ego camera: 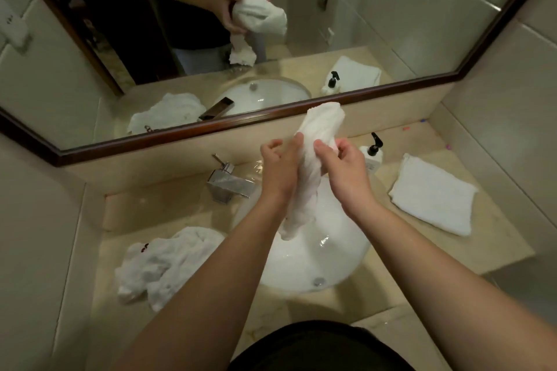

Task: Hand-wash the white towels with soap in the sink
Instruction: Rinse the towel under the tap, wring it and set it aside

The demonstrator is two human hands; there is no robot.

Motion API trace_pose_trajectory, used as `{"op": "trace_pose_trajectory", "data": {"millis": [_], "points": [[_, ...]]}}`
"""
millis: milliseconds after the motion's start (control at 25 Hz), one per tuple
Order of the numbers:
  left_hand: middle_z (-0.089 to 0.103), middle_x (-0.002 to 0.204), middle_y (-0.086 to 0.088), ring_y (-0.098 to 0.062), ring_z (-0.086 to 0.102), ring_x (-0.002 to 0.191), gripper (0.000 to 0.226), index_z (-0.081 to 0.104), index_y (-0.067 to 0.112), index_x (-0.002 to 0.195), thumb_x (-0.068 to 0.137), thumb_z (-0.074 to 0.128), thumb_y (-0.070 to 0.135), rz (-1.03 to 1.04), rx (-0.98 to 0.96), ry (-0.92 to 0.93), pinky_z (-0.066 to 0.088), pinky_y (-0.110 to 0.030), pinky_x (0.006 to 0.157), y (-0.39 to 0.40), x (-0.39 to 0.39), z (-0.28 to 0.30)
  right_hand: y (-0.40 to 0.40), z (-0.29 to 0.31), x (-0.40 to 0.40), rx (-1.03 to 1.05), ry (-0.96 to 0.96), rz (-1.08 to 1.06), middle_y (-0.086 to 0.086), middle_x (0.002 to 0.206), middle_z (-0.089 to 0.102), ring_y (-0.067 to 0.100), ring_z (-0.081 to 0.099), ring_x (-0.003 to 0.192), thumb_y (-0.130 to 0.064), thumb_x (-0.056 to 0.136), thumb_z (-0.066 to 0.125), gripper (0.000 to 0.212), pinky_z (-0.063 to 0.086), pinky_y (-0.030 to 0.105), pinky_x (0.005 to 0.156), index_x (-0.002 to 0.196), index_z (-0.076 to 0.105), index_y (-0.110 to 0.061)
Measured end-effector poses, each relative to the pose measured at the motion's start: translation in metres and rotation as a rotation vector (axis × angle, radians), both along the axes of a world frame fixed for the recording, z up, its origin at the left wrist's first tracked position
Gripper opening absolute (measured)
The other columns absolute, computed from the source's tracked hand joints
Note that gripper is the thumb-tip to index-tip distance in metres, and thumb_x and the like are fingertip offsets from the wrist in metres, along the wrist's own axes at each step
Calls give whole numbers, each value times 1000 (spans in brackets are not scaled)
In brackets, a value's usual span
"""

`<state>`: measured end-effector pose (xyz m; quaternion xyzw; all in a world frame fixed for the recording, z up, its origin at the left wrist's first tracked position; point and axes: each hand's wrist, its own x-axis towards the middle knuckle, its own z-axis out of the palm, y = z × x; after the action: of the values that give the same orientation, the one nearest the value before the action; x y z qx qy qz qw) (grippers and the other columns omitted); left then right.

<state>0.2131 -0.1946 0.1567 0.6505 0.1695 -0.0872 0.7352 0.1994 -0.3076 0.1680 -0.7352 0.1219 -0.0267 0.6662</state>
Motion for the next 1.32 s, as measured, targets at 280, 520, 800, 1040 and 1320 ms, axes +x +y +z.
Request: {"op": "trace_pose_trajectory", "data": {"millis": [280,520,800,1040,1320], "points": [[66,100,-5,-20,67,92,39,58,6,115,90,63,36,-198,-71,11,53,-38,84,-35,9,14,-40,19,-27,181,100,-32,6,100,75,20,71,96,-35,93,61,30,55,37,87,108,71,-11],[65,74,4,-11,57,73,26,65,15,78,99,51,21,-283,-10,-99,45,-26,67,-95,-6,16,-90,27,-37,202,17,-376,8,78,58,20,52,73,-34,83,67,23,41,33,67,82,62,-11],[73,95,6,-5,71,85,32,65,18,111,90,68,42,-415,46,-169,55,-23,73,-171,-13,28,-165,27,-52,347,35,-416,0,74,67,16,62,72,-20,86,65,5,48,28,64,88,62,-17],[71,101,2,-12,69,94,24,61,25,106,89,67,41,-488,115,-244,57,-32,81,-239,-36,19,-241,19,-58,161,63,-431,4,88,69,16,64,83,-25,93,64,16,50,32,77,95,70,-10],[74,96,-5,-15,69,89,24,71,17,102,86,67,34,-366,82,-227,56,-35,80,-295,-27,23,-301,13,-55,-21,12,-427,-5,105,64,10,60,96,-25,95,62,10,50,22,78,105,62,-23]]}}
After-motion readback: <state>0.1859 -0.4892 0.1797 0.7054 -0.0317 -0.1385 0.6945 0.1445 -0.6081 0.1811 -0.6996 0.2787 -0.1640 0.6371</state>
